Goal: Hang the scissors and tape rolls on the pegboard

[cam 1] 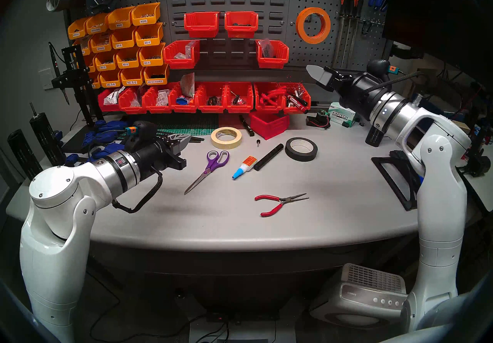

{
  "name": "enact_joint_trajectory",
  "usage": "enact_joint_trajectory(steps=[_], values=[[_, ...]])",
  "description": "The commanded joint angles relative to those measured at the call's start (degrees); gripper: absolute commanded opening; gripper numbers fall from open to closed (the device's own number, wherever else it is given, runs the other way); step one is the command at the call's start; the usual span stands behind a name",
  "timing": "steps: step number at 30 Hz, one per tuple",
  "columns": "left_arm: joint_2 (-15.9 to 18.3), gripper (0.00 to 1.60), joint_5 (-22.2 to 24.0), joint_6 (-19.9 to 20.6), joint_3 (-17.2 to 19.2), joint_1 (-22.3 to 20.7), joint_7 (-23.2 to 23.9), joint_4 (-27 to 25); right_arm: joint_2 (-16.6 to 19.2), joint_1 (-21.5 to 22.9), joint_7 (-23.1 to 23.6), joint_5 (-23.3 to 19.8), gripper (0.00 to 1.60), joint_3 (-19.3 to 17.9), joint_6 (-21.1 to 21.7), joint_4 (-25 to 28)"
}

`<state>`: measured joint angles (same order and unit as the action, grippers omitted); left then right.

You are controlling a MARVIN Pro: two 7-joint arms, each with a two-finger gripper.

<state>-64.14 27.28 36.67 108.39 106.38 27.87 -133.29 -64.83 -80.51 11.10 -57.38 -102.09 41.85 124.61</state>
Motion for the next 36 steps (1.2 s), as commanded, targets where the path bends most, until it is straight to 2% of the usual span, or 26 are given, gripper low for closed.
enact_joint_trajectory(steps=[1, 2, 3, 4, 12, 18, 26, 28, 29, 36], values=[[3.61, 0.13, 1.24, 2.52, 2.08, 3.16, 4.73, -1.49, -0.04, 1.96, 0.08, 0.09, 1.60, -0.20, -0.95, 1.05], [4.12, 0.30, 1.30, 3.69, 2.18, 3.57, 5.25, -1.28, -0.02, 1.94, 0.08, 0.11, 1.60, -0.20, -0.97, 1.07], [3.71, 0.99, 1.28, 3.75, 2.21, 3.83, 5.13, -1.03, -0.03, 1.92, 0.06, 0.11, 1.60, -0.20, -0.98, 1.09], [4.58, 1.60, 0.62, 3.02, 2.09, 4.11, 6.00, -0.66, -0.06, 1.86, -0.05, 0.12, 1.60, -0.23, -0.95, 1.15], [4.37, 1.60, -0.56, 2.61, 0.01, 1.58, 5.13, 1.69, -0.07, 1.26, -0.01, -0.12, 1.60, -0.93, -0.95, 1.70], [6.50, 1.60, -3.01, 0.76, -2.55, 1.33, 6.06, 4.08, 0.09, 0.95, 0.28, -0.26, 1.60, -1.38, -1.00, 1.79], [8.03, 1.60, -3.94, 1.04, -4.23, 0.13, 7.81, 6.99, 0.12, 0.46, 0.25, -0.58, 1.60, -2.15, -0.56, 2.51], [7.59, 1.60, -3.46, 2.17, -4.54, -0.91, 7.86, 7.60, 0.11, 0.37, 0.25, -0.63, 1.60, -2.24, -0.54, 2.57], [8.41, 1.60, -3.70, 1.83, -4.99, -1.32, 8.59, 7.95, 0.15, 0.35, 0.30, -0.63, 1.60, -2.27, -0.54, 2.58], [8.52, 1.60, -5.29, 0.11, -7.90, -4.37, 8.07, 10.46, 0.21, 0.35, 0.41, -0.76, 1.60, -2.40, -0.53, 2.72]])
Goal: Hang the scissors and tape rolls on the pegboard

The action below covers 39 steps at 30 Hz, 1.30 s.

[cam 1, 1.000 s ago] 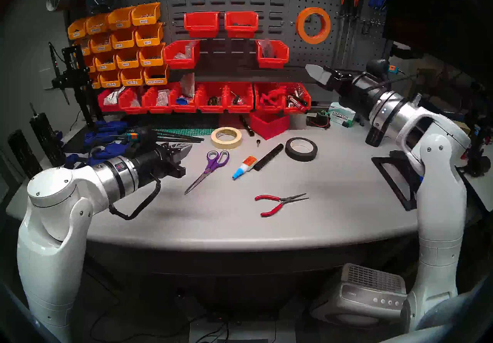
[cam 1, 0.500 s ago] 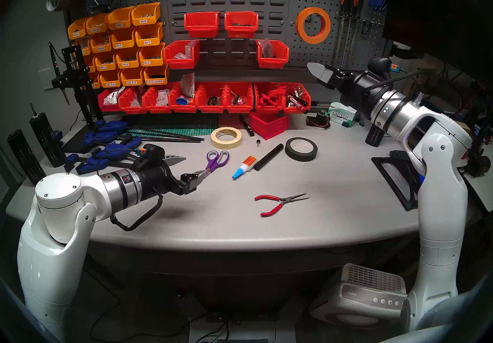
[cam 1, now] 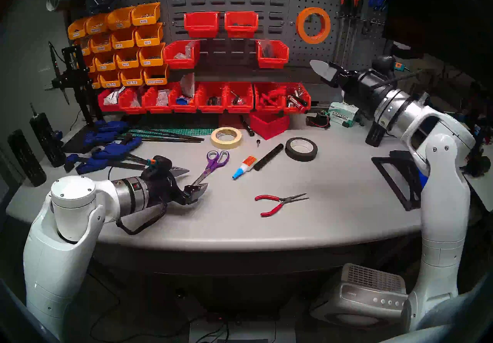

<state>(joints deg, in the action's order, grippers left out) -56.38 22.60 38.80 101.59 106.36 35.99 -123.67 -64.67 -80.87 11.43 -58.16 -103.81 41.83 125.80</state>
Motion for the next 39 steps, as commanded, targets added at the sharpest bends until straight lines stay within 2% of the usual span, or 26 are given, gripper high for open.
enact_joint_trajectory(steps=[1, 3, 11, 18, 24, 29, 31, 32, 34, 35, 36, 39], values=[[1.21, 1.60, -1.15, -2.69, -1.55, -4.65, 0.06, 1.09, 0.03, 0.70, 0.05, -0.02, 1.60, -0.70, -0.50, 1.55], [1.29, 1.60, -1.05, -1.85, -2.05, -5.40, 0.09, 1.74, 0.01, 0.66, -0.02, -0.03, 1.60, -0.72, -0.48, 1.60], [1.27, 1.60, -3.06, -3.67, -4.60, -7.50, -0.07, 4.52, -0.05, 0.48, -0.12, 0.00, 1.60, -0.91, -0.66, 1.64], [1.41, 1.60, -3.24, -3.21, -6.51, -10.20, 0.32, 5.61, -0.13, 0.40, -0.22, -0.02, 1.60, -0.99, -0.69, 1.56], [0.78, 1.60, -2.57, -0.97, -7.57, -11.74, 0.15, 6.17, -0.05, 0.40, -0.19, 0.11, 1.60, -1.19, -0.89, 1.26], [1.73, 1.60, -1.74, 1.40, -8.24, -12.34, 1.54, 6.69, 0.02, 0.56, -0.17, 0.17, 1.60, -1.45, -1.04, 0.94], [2.16, 0.95, -1.29, 2.16, -8.38, -12.48, 2.32, 6.91, -0.01, 0.65, -0.22, 0.21, 1.60, -1.51, -1.05, 0.90], [2.26, 0.71, -1.24, 2.33, -8.42, -12.44, 2.45, 6.90, 0.00, 0.69, -0.21, 0.22, 1.60, -1.54, -1.04, 0.86], [3.37, 0.55, -1.38, 2.34, -8.88, -12.13, 3.53, 6.82, 0.03, 0.76, -0.15, 0.23, 1.60, -1.57, -0.99, 0.78], [3.19, 0.38, -1.36, 2.48, -8.81, -11.91, 3.43, 6.73, 0.02, 0.79, -0.12, 0.23, 1.60, -1.58, -0.98, 0.75], [3.58, 0.15, -1.43, 2.27, -9.05, -11.85, 3.88, 6.79, 0.00, 0.81, -0.11, 0.25, 1.60, -1.59, -0.99, 0.74], [3.42, 0.00, -1.33, 2.22, -9.16, -11.40, 3.95, 6.77, 0.02, 0.94, -0.05, 0.27, 1.60, -1.71, -0.95, 0.68]])
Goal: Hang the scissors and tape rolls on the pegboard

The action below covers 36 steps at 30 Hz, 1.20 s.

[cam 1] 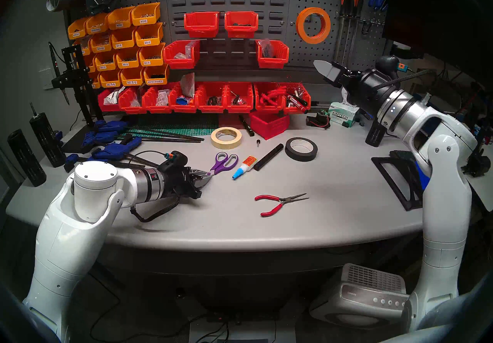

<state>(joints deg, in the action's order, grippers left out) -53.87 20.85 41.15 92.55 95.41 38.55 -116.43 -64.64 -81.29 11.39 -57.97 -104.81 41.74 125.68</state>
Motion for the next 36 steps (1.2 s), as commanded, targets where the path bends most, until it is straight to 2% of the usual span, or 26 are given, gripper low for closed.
enact_joint_trajectory(steps=[1, 5, 8, 15, 21, 28, 34, 36], values=[[0.83, 0.00, 0.37, -0.20, -0.17, -0.30, 1.30, -0.53, 0.01, 1.41, 0.01, 0.06, 1.60, -0.75, -0.83, 0.76], [0.87, 0.00, -0.27, -2.06, -0.21, 0.43, 1.07, -1.09, 0.10, 1.57, 0.14, 0.09, 1.60, -0.82, -0.81, 0.50], [-0.49, 0.00, -0.50, -3.58, 0.41, 0.10, -0.49, -1.05, 0.11, 1.73, 0.15, 0.12, 1.60, -0.61, -0.76, 0.28], [-2.65, 0.00, 0.31, -5.52, 2.70, -1.14, -2.64, -1.95, 0.17, 2.07, 0.32, 0.31, 1.60, -0.05, -0.77, -0.52], [-4.29, 0.00, 1.34, -6.55, 5.20, -0.07, -4.08, -4.11, 0.10, 2.68, 0.66, 0.54, 1.60, 0.92, -0.97, -1.24], [-6.97, 0.00, 4.57, -6.97, 8.65, 0.14, -4.36, -7.58, 0.03, 3.52, 0.67, 0.77, 1.60, 2.06, -0.98, -1.66], [-10.53, 0.00, 7.22, -7.48, 11.19, -1.78, -6.39, -10.21, -0.14, 4.03, 0.73, 0.79, 1.60, 3.00, -0.99, -1.85], [-12.12, 0.00, 7.81, -8.74, 11.77, -2.70, -7.56, -11.48, -0.38, 4.21, 0.75, 0.66, 1.60, 3.57, -0.94, -1.86]])
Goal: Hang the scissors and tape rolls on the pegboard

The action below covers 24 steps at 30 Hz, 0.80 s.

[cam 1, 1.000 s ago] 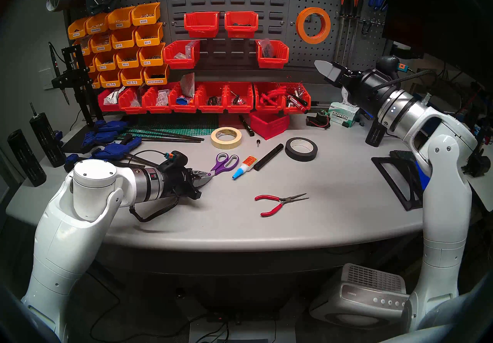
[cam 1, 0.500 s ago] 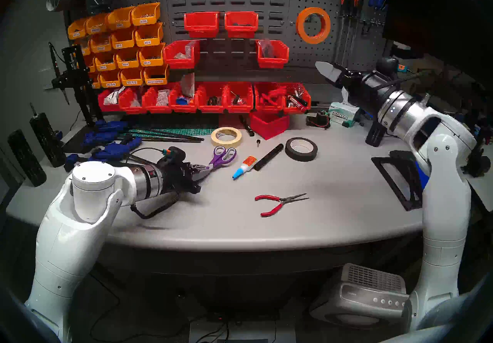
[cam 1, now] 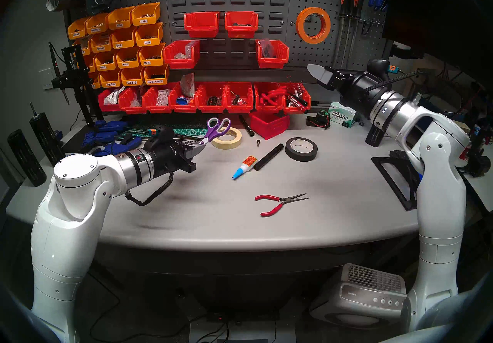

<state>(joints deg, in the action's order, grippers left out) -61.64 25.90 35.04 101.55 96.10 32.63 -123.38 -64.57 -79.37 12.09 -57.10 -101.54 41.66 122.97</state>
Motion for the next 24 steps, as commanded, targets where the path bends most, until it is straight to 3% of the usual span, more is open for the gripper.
enact_joint_trajectory(steps=[1, 5, 13, 20, 24], values=[[-4.99, 0.00, 3.34, -2.51, 2.97, -3.69, -1.99, -4.88, -0.55, 2.32, 0.06, -0.22, 1.60, 0.54, -0.88, 0.78], [-6.21, 0.00, 3.22, -4.83, 3.10, -5.32, -3.36, -6.39, -0.77, 2.53, 0.08, -0.19, 1.60, 1.46, -0.77, 0.78], [-9.56, 0.00, 5.53, -4.56, 2.35, -7.52, -5.88, -8.29, -1.27, 3.84, 0.04, -0.22, 1.60, 3.00, -0.52, 0.75], [-11.20, 0.00, 4.72, -6.30, 0.18, -7.75, -7.86, -8.53, -2.85, 4.12, -0.07, -1.69, 1.60, 4.00, 0.02, 0.16], [-12.04, 0.00, 3.25, -9.22, -1.21, -6.83, -8.89, -8.67, -4.63, 4.60, 0.29, -3.63, 1.60, 4.63, -0.16, -0.55]])
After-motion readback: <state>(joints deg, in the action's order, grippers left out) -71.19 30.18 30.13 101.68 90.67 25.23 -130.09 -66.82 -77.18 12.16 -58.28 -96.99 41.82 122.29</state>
